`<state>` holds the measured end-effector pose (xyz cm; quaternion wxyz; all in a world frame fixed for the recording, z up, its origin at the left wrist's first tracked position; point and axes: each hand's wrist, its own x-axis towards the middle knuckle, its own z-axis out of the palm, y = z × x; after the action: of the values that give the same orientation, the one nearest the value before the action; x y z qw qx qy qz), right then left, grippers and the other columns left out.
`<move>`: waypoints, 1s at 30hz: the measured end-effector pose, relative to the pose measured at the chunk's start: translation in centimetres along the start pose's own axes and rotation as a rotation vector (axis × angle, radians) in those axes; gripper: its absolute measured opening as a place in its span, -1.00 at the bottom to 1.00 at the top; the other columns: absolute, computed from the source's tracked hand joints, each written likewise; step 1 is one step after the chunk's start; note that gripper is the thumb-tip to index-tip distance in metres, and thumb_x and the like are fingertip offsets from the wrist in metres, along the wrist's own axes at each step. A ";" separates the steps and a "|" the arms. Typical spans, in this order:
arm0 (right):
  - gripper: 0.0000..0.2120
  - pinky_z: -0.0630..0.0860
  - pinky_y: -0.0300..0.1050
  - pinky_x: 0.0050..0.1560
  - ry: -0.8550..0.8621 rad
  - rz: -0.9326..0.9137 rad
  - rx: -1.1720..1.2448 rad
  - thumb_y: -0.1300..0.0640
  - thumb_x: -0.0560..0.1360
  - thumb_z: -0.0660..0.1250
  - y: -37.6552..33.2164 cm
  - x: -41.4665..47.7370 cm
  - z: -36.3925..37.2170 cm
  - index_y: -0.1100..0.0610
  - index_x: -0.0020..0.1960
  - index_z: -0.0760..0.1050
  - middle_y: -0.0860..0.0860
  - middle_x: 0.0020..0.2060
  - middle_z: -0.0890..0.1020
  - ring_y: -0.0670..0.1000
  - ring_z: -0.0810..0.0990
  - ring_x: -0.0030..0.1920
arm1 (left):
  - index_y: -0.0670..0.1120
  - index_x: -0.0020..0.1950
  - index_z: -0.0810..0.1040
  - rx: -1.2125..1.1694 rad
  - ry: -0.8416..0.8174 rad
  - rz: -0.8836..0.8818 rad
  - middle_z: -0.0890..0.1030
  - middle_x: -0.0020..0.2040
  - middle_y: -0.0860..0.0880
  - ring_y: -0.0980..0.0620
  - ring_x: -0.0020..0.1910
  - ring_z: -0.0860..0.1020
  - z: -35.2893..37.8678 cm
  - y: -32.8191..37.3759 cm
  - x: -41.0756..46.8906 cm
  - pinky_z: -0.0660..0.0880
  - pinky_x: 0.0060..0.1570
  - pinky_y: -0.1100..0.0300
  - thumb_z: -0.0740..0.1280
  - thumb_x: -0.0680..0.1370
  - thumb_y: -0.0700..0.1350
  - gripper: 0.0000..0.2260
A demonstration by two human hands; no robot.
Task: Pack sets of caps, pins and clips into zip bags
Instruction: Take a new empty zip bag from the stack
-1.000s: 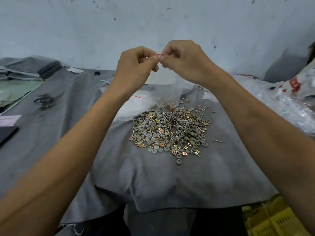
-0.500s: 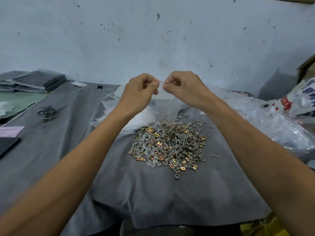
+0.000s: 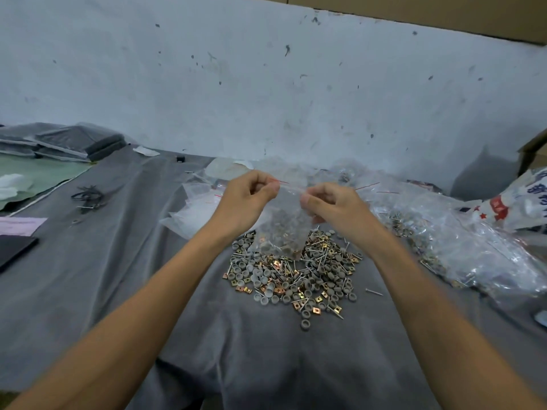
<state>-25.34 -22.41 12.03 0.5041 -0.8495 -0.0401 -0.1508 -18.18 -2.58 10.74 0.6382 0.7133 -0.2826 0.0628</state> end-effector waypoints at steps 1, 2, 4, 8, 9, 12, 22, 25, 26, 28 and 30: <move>-0.88 0.68 0.07 0.04 -0.003 0.015 0.010 0.02 0.57 0.44 0.7 -0.1 0.2 0.05 0.04 0.61 0.02 -0.10 0.74 0.01 0.71 -0.09 | 0.02 -0.11 0.59 0.000 0.001 -0.008 0.52 -0.19 -0.09 0.18 -0.33 0.41 0.0 -0.2 -0.2 0.38 -0.31 0.40 0.37 0.62 -0.14 -0.88; -0.89 0.67 0.09 0.06 -0.003 0.027 0.026 0.03 0.56 0.44 1.2 -0.3 0.3 0.05 0.03 0.62 0.00 -0.11 0.74 -0.01 0.70 -0.11 | 0.02 -0.10 0.59 0.000 -0.002 -0.018 0.53 -0.19 -0.08 0.18 -0.32 0.41 0.0 -0.5 -0.4 0.38 -0.32 0.40 0.37 0.62 -0.13 -0.89; -0.91 0.64 0.11 0.06 0.012 0.041 0.066 0.07 0.56 0.45 2.2 -0.5 0.5 0.08 0.00 0.65 0.04 -0.13 0.74 0.00 0.69 -0.13 | 0.01 -0.09 0.61 -0.006 -0.010 -0.039 0.54 -0.21 -0.06 0.18 -0.32 0.43 -0.2 -1.1 -0.8 0.40 -0.30 0.40 0.37 0.62 -0.12 -0.90; -0.92 0.63 -0.01 0.01 0.012 0.054 0.048 0.06 0.54 0.47 3.0 -0.9 0.2 0.07 -0.03 0.65 0.06 -0.14 0.74 -0.01 0.68 -0.15 | -0.02 -0.06 0.63 0.060 -0.071 -0.036 0.59 -0.20 -0.05 0.11 -0.23 0.50 -1.0 -2.3 -1.4 0.45 -0.17 0.30 0.41 0.60 -0.11 -0.95; -0.91 0.63 -0.07 0.00 0.000 0.058 0.042 0.06 0.54 0.46 3.0 -1.0 0.1 0.07 -0.03 0.64 0.05 -0.14 0.74 -0.03 0.68 -0.15 | -0.04 -0.05 0.63 0.073 -0.085 -0.039 0.60 -0.18 -0.07 0.08 -0.21 0.51 -1.3 -2.5 -1.6 0.46 -0.16 0.29 0.41 0.60 -0.11 -0.95; -0.93 0.64 -0.09 0.02 -0.041 0.069 0.080 0.14 0.57 0.43 3.2 -1.3 0.2 0.13 0.02 0.63 0.13 -0.09 0.72 0.02 0.66 -0.11 | -0.05 -0.05 0.63 0.094 -0.096 -0.060 0.62 -0.17 -0.14 0.01 -0.19 0.53 -1.9 -3.4 -1.9 0.49 -0.07 0.15 0.40 0.61 -0.12 -0.95; -0.89 0.53 -0.26 -0.14 0.011 0.009 0.081 0.05 0.57 0.44 4.9 -3.2 4.0 -0.01 0.09 0.60 -0.05 -0.11 0.71 -0.17 0.65 -0.12 | 0.14 -0.03 0.61 0.453 -0.262 0.022 0.66 -0.14 0.09 0.12 -0.14 0.61 1.8 -2.5 -2.1 0.52 -0.12 0.18 0.41 0.58 -0.02 -0.96; -0.81 0.58 -0.27 -0.15 0.023 0.085 0.152 0.09 0.53 0.50 5.9 -3.7 4.0 -0.01 0.10 0.56 -0.13 -0.09 0.73 -0.16 0.70 -0.08 | 0.14 -0.09 0.56 0.444 -0.227 0.014 0.61 -0.19 0.06 0.08 -0.20 0.54 1.9 -3.3 -1.9 0.45 -0.19 0.17 0.37 0.62 -0.05 -0.89; -0.81 0.59 -0.24 -0.13 0.031 0.093 0.142 0.08 0.52 0.51 6.1 -3.7 4.0 -0.02 0.09 0.57 -0.13 -0.08 0.72 -0.14 0.70 -0.06 | 0.15 -0.09 0.54 0.437 -0.215 0.009 0.60 -0.19 0.07 0.09 -0.20 0.53 2.0 -3.7 -2.1 0.43 -0.19 0.18 0.35 0.63 -0.05 -0.88; -0.85 0.63 -0.16 -0.06 0.025 0.090 0.099 0.07 0.52 0.50 6.1 -3.6 4.0 -0.06 0.06 0.59 -0.13 -0.07 0.72 -0.11 0.70 -0.03 | 0.17 -0.09 0.51 0.409 -0.188 0.000 0.58 -0.20 0.09 0.13 -0.23 0.51 2.3 -4.1 -2.3 0.42 -0.22 0.23 0.33 0.64 -0.04 -0.87; -0.93 0.67 -0.01 0.00 0.028 0.072 0.089 0.07 0.56 0.46 6.0 -3.3 4.1 -0.05 0.04 0.62 -0.06 -0.09 0.73 -0.02 0.71 -0.02 | 0.17 -0.09 0.51 0.409 -0.198 0.016 0.57 -0.22 0.10 0.16 -0.26 0.49 2.3 -4.2 -2.3 0.43 -0.23 0.23 0.34 0.64 -0.04 -0.87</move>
<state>-26.32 -21.48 4.14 0.5472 -0.8248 -0.0089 -0.1425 -18.74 -3.90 5.61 0.4487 0.8284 -0.3309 0.0535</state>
